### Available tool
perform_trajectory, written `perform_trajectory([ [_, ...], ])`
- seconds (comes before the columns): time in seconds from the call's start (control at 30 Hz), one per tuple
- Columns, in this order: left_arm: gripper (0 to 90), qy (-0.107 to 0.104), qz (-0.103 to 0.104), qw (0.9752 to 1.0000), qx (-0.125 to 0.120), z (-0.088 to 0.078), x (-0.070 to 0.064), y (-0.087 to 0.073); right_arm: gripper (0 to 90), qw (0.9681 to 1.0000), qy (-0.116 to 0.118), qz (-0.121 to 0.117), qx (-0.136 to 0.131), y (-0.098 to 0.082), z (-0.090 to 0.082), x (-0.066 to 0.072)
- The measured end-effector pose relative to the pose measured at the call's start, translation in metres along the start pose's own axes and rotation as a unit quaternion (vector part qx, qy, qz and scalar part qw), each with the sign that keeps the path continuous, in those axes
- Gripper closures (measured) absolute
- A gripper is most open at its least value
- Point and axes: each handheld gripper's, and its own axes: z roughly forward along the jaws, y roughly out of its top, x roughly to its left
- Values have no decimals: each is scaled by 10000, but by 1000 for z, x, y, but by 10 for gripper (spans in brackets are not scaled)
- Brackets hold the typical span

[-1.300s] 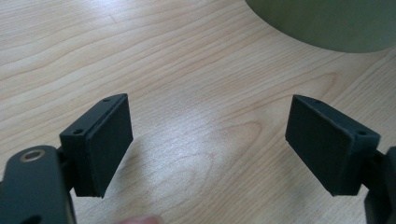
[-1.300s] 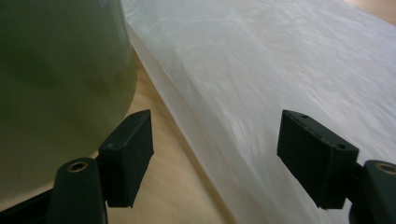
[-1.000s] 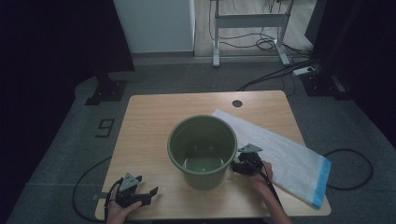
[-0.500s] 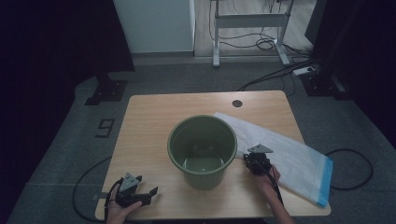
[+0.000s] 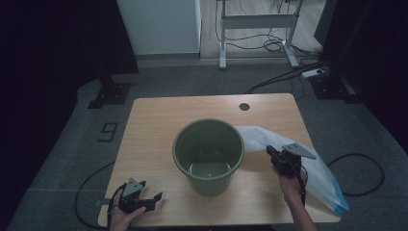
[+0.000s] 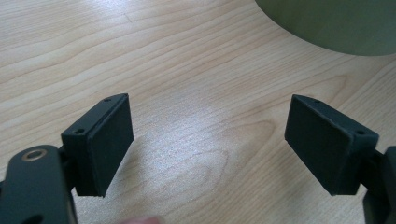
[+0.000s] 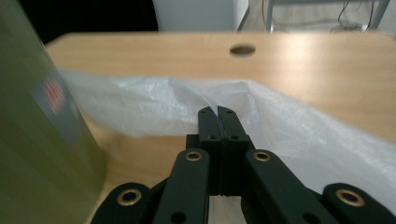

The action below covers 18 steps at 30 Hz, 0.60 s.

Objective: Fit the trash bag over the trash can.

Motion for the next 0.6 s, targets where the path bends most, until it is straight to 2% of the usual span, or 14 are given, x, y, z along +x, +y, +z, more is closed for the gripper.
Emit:
perform_trajectory([
  [0.2, 153, 7, -3, 10000, -2, 0, 0, 0, 891, 9989, 79, 88, -456, 23, -21, 5],
  [0.23, 153, 7, -3, 10000, -2, 0, 0, 0, 891, 9989, 79, 88, -456, 23, -21, 5],
  [0.27, 153, 10, -3, 10000, -1, 0, 0, 0, 891, 9980, 99, 116, -606, 28, -27, 7],
  [0.4, 153, 17, -10, 10000, -1, 0, 1, 0, 891, 9955, 153, 128, -922, 40, -40, 14],
  [0.6, 153, 37, -38, 10000, -12, 0, 2, 0, 891, 9901, 216, -47, -1386, 70, -64, 27],
])
